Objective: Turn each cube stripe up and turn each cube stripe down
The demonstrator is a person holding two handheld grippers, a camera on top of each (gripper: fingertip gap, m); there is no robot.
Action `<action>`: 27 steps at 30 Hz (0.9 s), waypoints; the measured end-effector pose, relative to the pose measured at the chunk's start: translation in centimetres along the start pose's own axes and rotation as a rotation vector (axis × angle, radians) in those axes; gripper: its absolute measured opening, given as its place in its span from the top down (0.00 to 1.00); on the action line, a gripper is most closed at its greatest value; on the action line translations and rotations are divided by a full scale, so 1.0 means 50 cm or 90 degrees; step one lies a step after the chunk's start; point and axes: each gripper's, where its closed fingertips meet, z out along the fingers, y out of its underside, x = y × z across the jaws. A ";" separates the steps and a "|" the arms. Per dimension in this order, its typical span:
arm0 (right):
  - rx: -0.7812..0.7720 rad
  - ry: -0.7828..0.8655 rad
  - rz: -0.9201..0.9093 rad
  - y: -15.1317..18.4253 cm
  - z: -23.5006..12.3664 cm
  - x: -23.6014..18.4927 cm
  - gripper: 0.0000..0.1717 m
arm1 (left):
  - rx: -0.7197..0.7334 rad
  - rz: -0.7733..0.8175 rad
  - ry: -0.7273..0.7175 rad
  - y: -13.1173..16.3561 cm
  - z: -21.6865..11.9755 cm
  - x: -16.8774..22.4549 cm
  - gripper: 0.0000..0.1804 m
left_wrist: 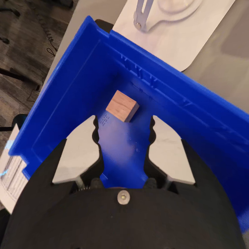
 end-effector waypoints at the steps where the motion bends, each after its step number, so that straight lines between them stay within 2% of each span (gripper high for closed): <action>1: 0.000 0.009 -0.010 -0.004 -0.003 0.000 0.71 | -0.016 0.016 0.000 0.001 0.017 -0.004 0.60; 5: 0.004 0.018 -0.028 -0.017 -0.009 -0.004 0.73 | -0.087 0.040 0.017 0.011 0.079 -0.021 0.61; 7: 0.004 0.023 -0.036 -0.023 -0.010 -0.005 0.73 | -0.070 0.046 0.063 0.005 0.097 -0.006 0.72; 11: 0.014 0.058 -0.060 -0.037 -0.023 0.002 0.74 | -0.064 0.007 0.067 0.007 0.089 -0.005 0.73; 13: 0.028 0.098 -0.063 -0.049 -0.042 0.014 0.74 | -0.020 -0.029 0.059 0.001 0.064 -0.005 0.73; 17: 0.046 0.187 -0.046 -0.062 -0.091 0.038 0.74 | 0.183 -0.140 0.108 -0.049 -0.049 0.022 0.73; 20: 0.113 0.331 -0.051 -0.112 -0.164 0.074 0.69 | 0.387 -0.230 0.177 -0.103 -0.164 0.055 0.73; 23: 0.280 0.482 -0.101 -0.232 -0.262 0.072 0.62 | 0.562 -0.267 0.235 -0.159 -0.271 0.113 0.73; 27: 0.466 0.636 -0.201 -0.385 -0.336 0.008 0.60 | 0.705 -0.273 0.327 -0.244 -0.352 0.227 0.74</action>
